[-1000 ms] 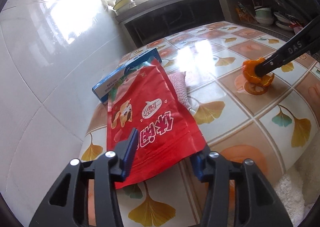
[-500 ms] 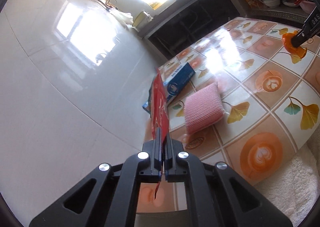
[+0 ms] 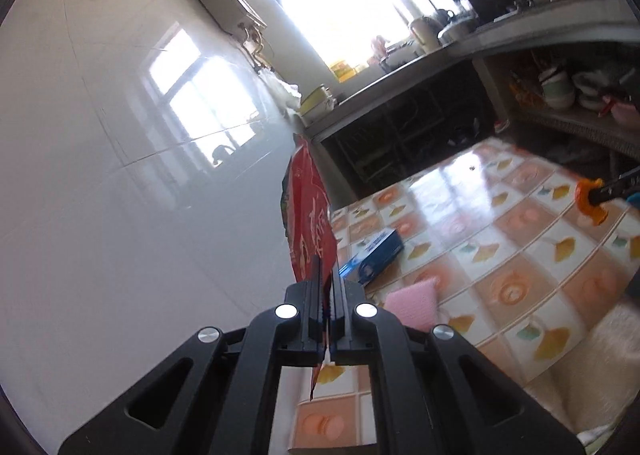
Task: Collect trash
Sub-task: 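Carry the red bag and orange peel to the blue wastebasket with both grippers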
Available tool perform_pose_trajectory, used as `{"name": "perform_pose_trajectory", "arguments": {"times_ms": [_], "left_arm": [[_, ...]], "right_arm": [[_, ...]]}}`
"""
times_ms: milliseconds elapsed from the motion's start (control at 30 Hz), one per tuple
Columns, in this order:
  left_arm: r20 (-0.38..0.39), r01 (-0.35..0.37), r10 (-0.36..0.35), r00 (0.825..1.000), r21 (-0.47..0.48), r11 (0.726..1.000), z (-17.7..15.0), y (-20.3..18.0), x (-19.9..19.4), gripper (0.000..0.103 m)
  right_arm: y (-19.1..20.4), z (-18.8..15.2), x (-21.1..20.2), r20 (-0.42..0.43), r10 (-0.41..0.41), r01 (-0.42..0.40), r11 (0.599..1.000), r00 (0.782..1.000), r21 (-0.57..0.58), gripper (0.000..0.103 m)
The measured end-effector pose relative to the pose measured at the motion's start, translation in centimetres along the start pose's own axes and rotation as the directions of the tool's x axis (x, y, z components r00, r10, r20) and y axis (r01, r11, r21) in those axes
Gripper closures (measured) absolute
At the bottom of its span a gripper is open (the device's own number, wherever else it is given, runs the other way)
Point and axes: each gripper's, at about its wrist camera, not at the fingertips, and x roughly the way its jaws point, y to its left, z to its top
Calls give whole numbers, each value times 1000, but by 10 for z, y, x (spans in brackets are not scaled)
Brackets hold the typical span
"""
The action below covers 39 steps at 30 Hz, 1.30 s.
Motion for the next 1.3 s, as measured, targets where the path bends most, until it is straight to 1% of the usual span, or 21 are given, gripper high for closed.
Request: {"name": "perform_pose_trajectory", "arguments": {"times_ms": [67,133,200,300,367,433,500,533,567,700,733,833,867,900,933,1033,1067,1100,1233,1267,1300], "left_arm": [[47,90,-88,995,-42,995,21,-8,-4,102],[104,191,-183,978,-66,979,44,-22,-8,102],[159,308,-294,942,-67,949,70,-42,-7,102],[203,464,-447,871,-47,884,106,-81,-2,102],[199,553,-536,820,-38,832,125,-111,8,102],[170,642,-628,759,-37,766,139,-144,21,102],[119,731,-723,681,-47,681,154,-183,35,102],[96,761,-755,648,-54,646,157,-199,39,102],[64,798,-796,602,-65,599,162,-223,46,102],[-62,887,-893,446,-102,450,174,-311,64,102],[-100,900,-906,411,-114,421,176,-334,68,102],[-209,924,-920,332,-124,362,181,-408,81,102],[-246,933,-926,285,-151,327,181,-434,88,102],[-277,938,-929,244,-176,299,180,-455,93,102],[-306,938,-927,217,-198,284,177,-476,99,102],[-371,935,-921,119,-270,229,172,-534,116,102],[-392,930,-915,94,-294,222,170,-554,122,102],[-402,925,-913,64,-320,206,168,-572,129,102],[-416,905,-909,6,-385,182,155,-622,144,100],[-447,891,-895,10,-402,211,146,-635,152,95],[-500,871,-866,28,-413,267,135,-650,162,74]], "right_arm": [[-12,1,-21,44,-14,13,1000,999,21,100],[-27,1,-42,85,-44,40,998,995,47,100],[-48,-4,-65,122,-94,84,993,988,83,100],[-85,-17,-90,147,-171,145,975,974,169,100],[-113,-29,-106,154,-230,191,954,961,233,100],[-145,-45,-119,146,-291,238,923,945,303,100],[-177,-61,-129,121,-347,279,881,930,382,100],[-194,-70,-134,103,-374,300,856,922,422,100],[-209,-78,-137,84,-396,318,832,914,455,100],[-263,-108,-145,8,-473,389,735,881,556,100],[-274,-113,-145,-9,-484,401,714,875,575,100],[-303,-127,-140,-51,-498,416,659,866,626,100],[-311,-130,-138,-59,-498,416,647,865,639,100],[-319,-131,-134,-69,-502,421,635,862,647,100],[-326,-133,-131,-80,-506,429,625,859,652,100],[-345,-136,-122,-109,-515,445,594,850,670,100],[-350,-137,-120,-115,-518,450,586,847,673,100],[-355,-136,-118,-120,-520,452,580,846,678,100],[-372,-137,-113,-134,-517,455,566,845,688,100],[-376,-137,-112,-139,-518,459,562,844,688,100],[-379,-138,-110,-147,-518,463,558,843,688,100]]}}
